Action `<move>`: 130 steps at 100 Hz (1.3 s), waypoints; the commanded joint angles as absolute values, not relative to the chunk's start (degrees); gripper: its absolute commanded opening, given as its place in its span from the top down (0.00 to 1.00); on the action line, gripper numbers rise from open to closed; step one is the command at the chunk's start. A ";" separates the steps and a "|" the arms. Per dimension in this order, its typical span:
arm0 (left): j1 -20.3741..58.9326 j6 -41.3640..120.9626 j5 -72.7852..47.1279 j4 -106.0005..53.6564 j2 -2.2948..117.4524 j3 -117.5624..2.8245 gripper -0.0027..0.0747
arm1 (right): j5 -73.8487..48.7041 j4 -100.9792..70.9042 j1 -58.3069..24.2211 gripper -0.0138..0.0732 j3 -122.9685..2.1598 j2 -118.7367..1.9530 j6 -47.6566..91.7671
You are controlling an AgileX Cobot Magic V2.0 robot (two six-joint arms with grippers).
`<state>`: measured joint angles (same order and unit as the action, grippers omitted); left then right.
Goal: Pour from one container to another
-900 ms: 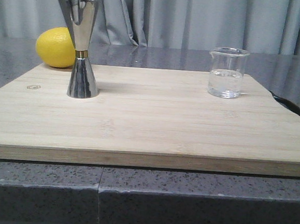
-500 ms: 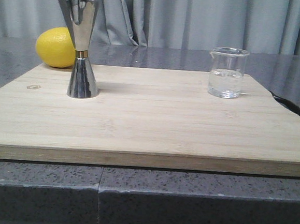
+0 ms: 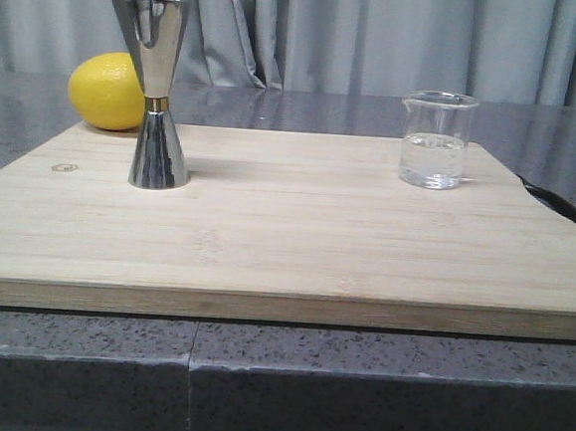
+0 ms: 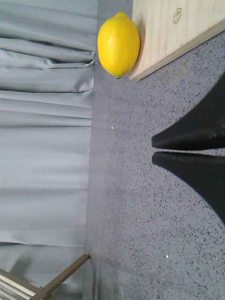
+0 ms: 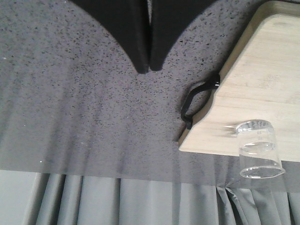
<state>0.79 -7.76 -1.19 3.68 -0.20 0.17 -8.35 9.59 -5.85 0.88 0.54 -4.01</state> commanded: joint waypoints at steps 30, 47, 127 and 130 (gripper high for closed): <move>1.18 -7.60 3.58 3.56 -1.83 2.42 0.99 | -3.34 9.71 -5.94 0.93 2.55 1.76 -3.74; 1.18 -7.60 3.58 3.56 -1.83 2.42 0.99 | -3.34 9.71 -5.94 0.93 2.55 1.76 -3.74; 1.18 -7.60 3.58 3.56 -1.83 2.42 0.99 | -2.31 9.71 -5.94 0.93 2.55 1.76 -3.74; 1.18 -7.60 3.58 3.56 -1.83 2.42 0.99 | -2.27 9.71 -5.94 0.93 2.55 1.76 -3.74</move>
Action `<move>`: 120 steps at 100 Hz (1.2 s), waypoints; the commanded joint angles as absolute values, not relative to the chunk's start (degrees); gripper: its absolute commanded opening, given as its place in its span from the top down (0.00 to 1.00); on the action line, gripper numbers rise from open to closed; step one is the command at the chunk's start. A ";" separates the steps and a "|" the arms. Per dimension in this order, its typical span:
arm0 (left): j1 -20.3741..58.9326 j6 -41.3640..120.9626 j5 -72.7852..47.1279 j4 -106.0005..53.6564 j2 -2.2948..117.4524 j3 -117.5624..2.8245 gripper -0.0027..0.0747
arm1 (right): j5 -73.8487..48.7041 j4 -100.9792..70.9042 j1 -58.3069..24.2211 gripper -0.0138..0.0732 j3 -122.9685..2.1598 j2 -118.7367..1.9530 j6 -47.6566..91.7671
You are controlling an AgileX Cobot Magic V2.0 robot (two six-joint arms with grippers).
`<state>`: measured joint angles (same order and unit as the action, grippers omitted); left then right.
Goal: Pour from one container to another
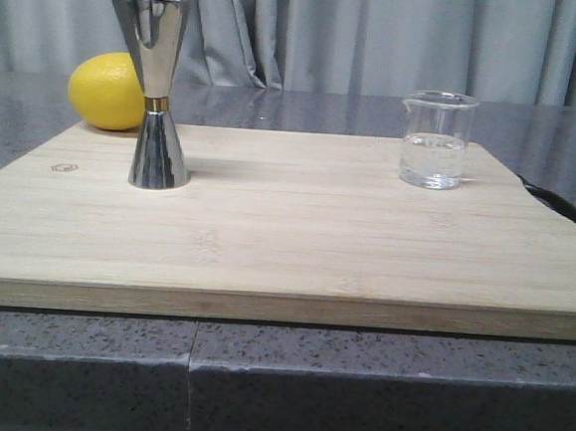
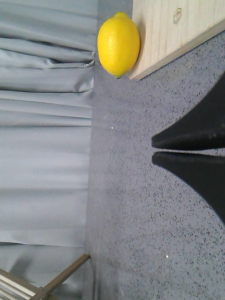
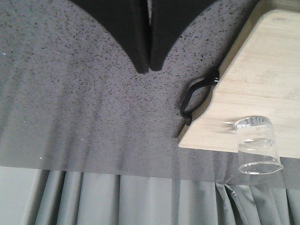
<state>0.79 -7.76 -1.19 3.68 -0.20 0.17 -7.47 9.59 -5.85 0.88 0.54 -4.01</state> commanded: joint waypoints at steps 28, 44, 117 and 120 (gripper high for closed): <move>1.18 -7.60 3.58 3.56 -1.83 2.42 0.99 | -0.91 9.71 -5.94 0.93 2.55 1.76 -3.74; 1.18 -7.60 3.58 3.56 -1.83 2.42 0.99 | 0.00 9.55 -5.94 0.93 2.55 1.76 -3.74; 1.18 -8.17 3.45 -1.55 0.21 -8.37 0.99 | 3.95 -2.38 -5.94 0.93 -4.94 1.52 -3.78; 1.18 -8.17 3.45 -1.55 1.07 -10.40 0.99 | 3.24 -2.38 -5.94 0.93 -6.25 1.19 -3.78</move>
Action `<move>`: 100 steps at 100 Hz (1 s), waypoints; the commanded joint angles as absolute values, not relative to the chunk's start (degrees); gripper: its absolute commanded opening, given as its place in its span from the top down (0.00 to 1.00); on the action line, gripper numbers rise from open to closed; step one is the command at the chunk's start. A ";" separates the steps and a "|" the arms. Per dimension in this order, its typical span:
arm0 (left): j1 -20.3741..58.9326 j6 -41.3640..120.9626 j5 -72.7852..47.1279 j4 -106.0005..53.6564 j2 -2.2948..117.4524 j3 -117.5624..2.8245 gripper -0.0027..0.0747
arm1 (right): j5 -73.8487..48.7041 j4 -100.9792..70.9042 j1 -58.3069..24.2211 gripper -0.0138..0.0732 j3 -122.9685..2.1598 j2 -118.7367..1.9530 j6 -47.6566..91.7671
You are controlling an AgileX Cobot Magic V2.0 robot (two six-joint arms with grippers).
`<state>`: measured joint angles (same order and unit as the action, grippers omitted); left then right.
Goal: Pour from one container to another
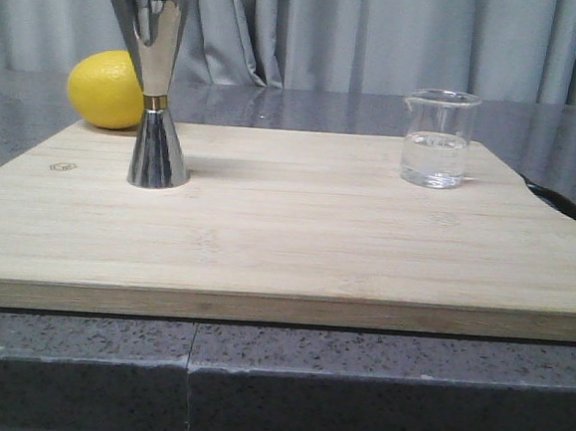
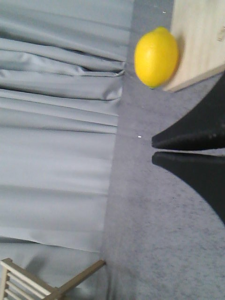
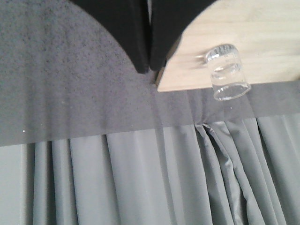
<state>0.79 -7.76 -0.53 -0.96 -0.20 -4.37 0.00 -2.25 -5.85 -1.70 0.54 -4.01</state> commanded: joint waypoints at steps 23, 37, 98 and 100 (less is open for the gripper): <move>1.18 -8.17 -1.78 -1.67 13.31 -25.63 0.99 | -4.44 -2.38 -5.94 0.93 -17.50 -7.66 -3.78; 1.32 -8.05 -10.47 -3.47 22.43 -34.80 0.99 | -10.43 -2.38 -5.94 0.93 -25.38 -16.46 -3.78; 27.35 17.95 -6.43 -10.19 48.08 -40.37 0.99 | -12.03 -2.16 -5.94 0.93 -34.65 -48.21 -3.68; 28.54 18.28 -4.39 -10.19 48.57 -39.80 0.99 | -11.76 -2.02 -5.94 0.93 -34.65 -48.87 -3.68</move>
